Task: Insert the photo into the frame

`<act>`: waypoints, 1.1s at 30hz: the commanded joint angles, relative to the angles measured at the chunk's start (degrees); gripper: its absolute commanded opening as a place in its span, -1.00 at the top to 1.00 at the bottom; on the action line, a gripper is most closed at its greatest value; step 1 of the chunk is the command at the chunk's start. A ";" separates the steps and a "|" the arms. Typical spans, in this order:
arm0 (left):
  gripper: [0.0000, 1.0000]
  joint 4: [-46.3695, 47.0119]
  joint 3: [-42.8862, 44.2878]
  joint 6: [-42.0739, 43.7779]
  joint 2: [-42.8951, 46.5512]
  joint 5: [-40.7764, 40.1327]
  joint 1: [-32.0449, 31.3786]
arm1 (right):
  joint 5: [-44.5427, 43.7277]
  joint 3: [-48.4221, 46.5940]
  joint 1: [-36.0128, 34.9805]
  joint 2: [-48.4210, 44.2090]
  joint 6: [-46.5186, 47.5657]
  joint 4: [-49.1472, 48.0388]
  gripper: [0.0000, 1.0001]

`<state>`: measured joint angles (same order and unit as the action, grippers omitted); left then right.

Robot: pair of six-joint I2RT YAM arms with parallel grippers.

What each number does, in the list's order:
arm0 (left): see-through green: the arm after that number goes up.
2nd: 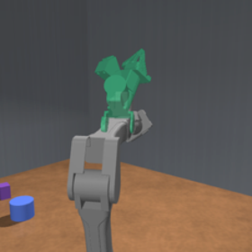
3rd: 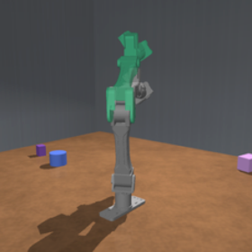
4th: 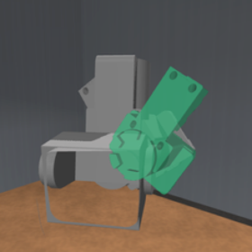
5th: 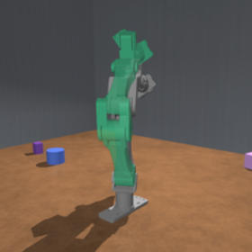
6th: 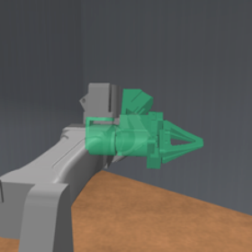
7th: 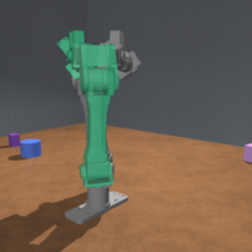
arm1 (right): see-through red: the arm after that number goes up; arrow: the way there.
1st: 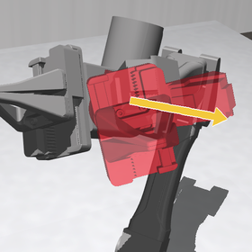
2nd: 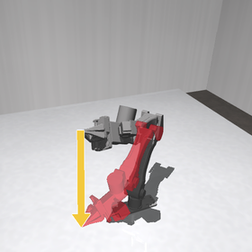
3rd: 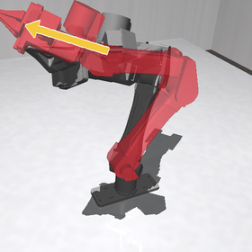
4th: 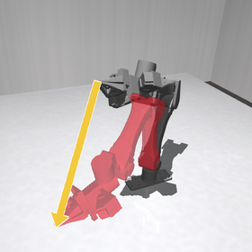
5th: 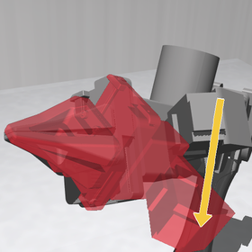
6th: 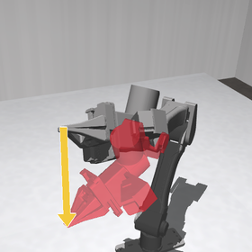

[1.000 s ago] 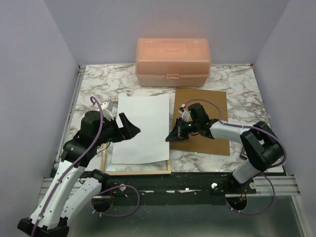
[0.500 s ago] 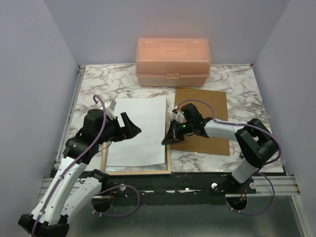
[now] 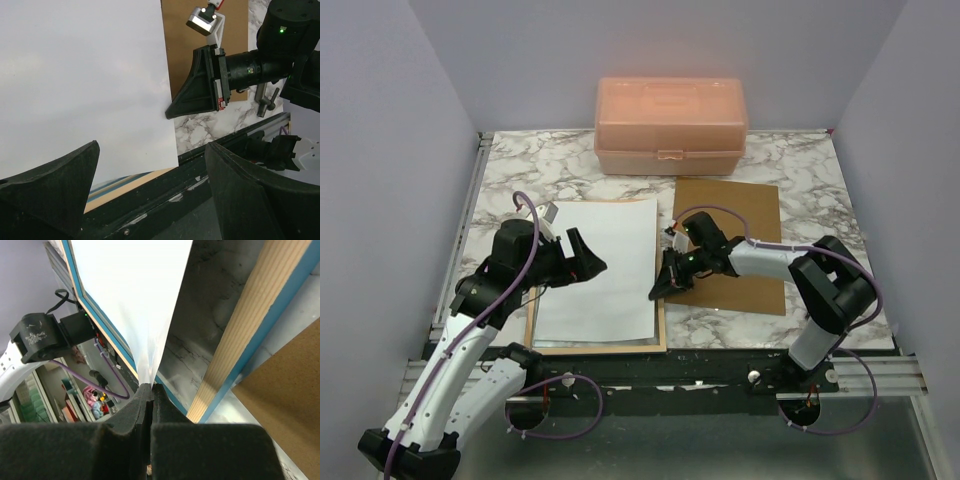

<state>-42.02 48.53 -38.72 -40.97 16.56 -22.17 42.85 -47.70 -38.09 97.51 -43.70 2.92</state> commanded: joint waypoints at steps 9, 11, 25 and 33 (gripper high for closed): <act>-0.78 -1.75 0.51 1.98 -0.51 -0.19 0.33 | 1.07 -6.47 -0.50 2.16 6.57 7.39 0.99; -0.78 -1.97 0.65 1.98 -0.38 -0.84 0.29 | 0.97 -7.82 -0.45 3.11 6.99 8.27 0.99; -0.78 -2.43 -0.08 1.89 0.21 -1.26 0.29 | 2.20 -10.00 -0.49 3.46 9.57 12.39 0.99; -0.78 -2.45 -0.17 1.81 0.54 -1.26 0.29 | 1.98 -8.66 -0.50 1.02 11.07 14.58 0.99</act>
<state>-43.07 48.53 -37.52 -41.34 16.23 -22.17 43.38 -57.04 -38.20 101.14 -34.30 15.33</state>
